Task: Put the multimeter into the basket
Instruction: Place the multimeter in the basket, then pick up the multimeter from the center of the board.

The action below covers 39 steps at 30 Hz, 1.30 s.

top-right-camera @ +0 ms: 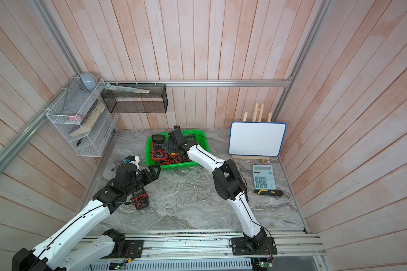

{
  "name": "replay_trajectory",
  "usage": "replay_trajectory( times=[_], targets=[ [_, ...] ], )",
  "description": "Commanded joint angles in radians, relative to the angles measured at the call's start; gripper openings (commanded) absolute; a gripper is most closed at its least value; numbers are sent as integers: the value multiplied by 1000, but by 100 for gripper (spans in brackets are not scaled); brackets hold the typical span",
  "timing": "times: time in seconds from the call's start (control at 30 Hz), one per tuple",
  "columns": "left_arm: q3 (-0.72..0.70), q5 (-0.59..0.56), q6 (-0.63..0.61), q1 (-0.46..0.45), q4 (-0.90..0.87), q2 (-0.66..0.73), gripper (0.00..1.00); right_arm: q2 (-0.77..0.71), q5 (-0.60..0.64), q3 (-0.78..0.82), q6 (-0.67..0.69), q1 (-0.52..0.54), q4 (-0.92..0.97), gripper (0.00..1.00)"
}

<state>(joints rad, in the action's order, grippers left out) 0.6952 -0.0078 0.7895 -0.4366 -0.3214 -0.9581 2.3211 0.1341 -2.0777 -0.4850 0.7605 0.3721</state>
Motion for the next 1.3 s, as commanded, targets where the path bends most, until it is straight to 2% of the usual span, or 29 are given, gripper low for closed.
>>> replay_trajectory(
  times=[0.0,0.23,0.43,0.67,0.9,1.13,1.27],
  targets=[
    [24,-11,-22,6,19,-2,100,-52,18,9,10,8,10,98],
    [29,-13,-31,7,16,1,100,-85,21,14,11,8,8,98],
    [33,-10,-57,6,13,-2,100,-200,38,125,17,7,-23,98],
    [40,41,-99,6,13,-21,100,-476,46,483,-11,-32,-137,98],
    [36,113,-108,-10,36,-54,100,-809,23,918,-75,-155,-209,98],
    [47,73,-78,-145,77,-102,100,-1120,-30,1300,-118,-358,-183,98],
    [72,60,-55,-224,113,-156,100,-1245,-52,1433,-117,-500,-129,98]
  ],
)
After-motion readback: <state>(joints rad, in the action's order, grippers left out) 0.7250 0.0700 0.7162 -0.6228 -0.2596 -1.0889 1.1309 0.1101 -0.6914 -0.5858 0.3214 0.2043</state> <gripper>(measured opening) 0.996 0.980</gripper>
